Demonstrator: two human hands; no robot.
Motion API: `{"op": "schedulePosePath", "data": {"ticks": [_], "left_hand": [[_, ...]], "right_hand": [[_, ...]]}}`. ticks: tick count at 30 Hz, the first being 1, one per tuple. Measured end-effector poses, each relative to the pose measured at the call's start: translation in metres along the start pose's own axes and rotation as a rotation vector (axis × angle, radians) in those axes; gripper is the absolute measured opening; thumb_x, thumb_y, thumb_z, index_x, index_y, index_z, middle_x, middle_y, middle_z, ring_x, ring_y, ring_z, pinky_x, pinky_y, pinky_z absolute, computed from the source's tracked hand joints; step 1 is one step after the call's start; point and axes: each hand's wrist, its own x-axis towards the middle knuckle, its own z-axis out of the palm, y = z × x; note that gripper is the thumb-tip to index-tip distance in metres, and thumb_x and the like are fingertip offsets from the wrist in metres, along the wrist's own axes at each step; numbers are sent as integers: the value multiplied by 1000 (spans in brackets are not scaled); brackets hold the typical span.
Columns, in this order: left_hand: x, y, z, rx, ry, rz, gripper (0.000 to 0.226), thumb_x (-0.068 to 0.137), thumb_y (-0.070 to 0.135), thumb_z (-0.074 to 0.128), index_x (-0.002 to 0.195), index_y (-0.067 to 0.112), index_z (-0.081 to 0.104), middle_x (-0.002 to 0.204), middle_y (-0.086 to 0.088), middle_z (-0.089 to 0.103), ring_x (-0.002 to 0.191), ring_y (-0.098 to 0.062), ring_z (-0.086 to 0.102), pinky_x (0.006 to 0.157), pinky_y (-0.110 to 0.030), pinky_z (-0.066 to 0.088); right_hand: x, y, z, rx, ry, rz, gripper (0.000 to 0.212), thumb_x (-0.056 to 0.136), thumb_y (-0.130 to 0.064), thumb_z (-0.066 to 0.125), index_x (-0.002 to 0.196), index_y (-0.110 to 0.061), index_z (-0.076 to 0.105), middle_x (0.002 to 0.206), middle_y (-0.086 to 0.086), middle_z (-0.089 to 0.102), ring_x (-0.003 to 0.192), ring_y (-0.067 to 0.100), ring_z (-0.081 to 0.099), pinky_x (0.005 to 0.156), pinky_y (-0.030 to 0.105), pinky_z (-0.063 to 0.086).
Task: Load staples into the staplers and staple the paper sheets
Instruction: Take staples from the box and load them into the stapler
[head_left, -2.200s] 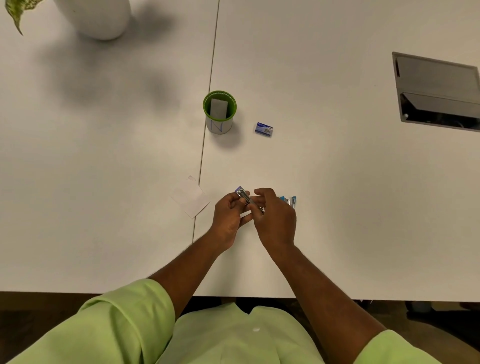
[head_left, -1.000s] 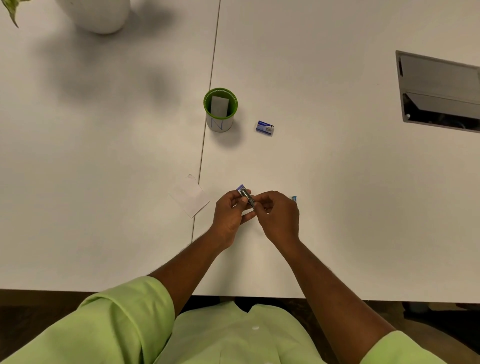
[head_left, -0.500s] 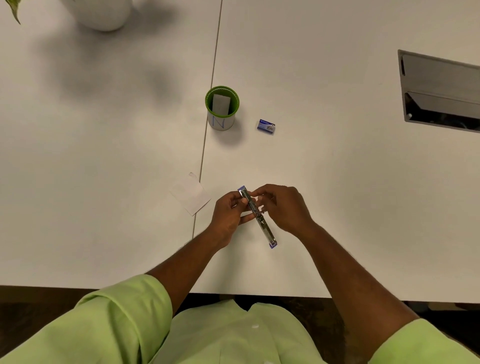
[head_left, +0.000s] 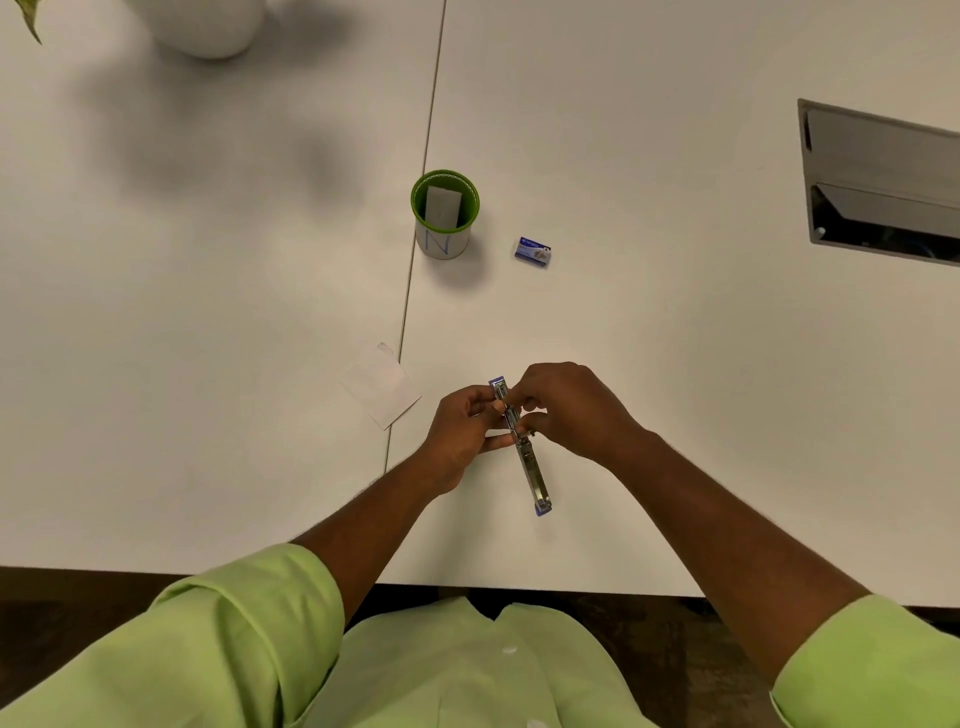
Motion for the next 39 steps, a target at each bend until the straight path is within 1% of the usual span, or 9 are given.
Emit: {"op": "schedulePosePath", "data": {"ticks": [10,13,15,19,22,28,32,35,39], "left_hand": [[-3,-2,-4,34,-24,-17,21,98,6,62,118,4,66,104,-11,75,86,-20,76,75,-36,64],[-3,0,-4,28,-25,-23,22,98,6,62,119,2,66,106,-14,75,89,-22,76,77,-37,63],[-3,2,-4,24,-29,-22,23,98,6,61,120,1,65,106,-14,75,90,-23,75,77,-37,63],[-2,6,-3,29,-19,-7,24,99,5,59,122,1,64,110,-16,73,94,-25,75,84,-44,63],[-3,7,-2,24,-12,12,24,100,6,58,122,1,65,111,-18,74,99,-28,74,86,-46,62],[-3,7,1,0,32,52,20,101,5,56,116,7,69,108,-16,75,96,-25,75,77,-36,63],[-3,7,3,-6,55,73,21,101,4,56,103,17,72,106,-11,76,93,-20,75,72,-30,61],[-3,8,5,-1,60,82,23,102,4,55,104,19,72,107,-10,76,91,-16,75,71,-27,60],[-3,7,6,-20,55,79,21,102,5,55,110,16,72,109,-10,76,93,-17,75,70,-26,59]], "right_hand": [[-8,8,6,-6,1,-145,20,87,-19,75,106,-18,74,95,-2,66,85,13,59,73,23,41],[-8,11,8,-5,28,-180,19,88,-20,74,107,-17,70,97,-2,63,87,14,56,74,23,40],[-7,14,10,43,46,-162,20,90,-23,72,108,-19,66,99,-5,62,87,9,55,76,22,43],[-10,17,9,282,94,-15,21,89,-27,74,108,-25,64,95,-21,64,86,-5,63,76,8,47],[-13,13,12,435,193,50,21,81,-25,76,100,-26,67,87,-16,71,82,3,70,75,19,58],[-17,-13,30,414,471,318,15,74,-22,72,88,-27,70,76,-16,70,72,3,68,71,32,58],[-19,-32,38,388,561,393,14,81,-26,70,94,-29,72,84,-16,72,76,2,68,72,33,57],[-19,-40,45,305,576,428,15,87,-24,70,101,-28,71,88,-13,73,81,6,68,76,31,55],[-20,-43,51,197,612,427,10,89,-21,71,96,-19,77,91,-6,76,80,13,69,74,28,52]]}}
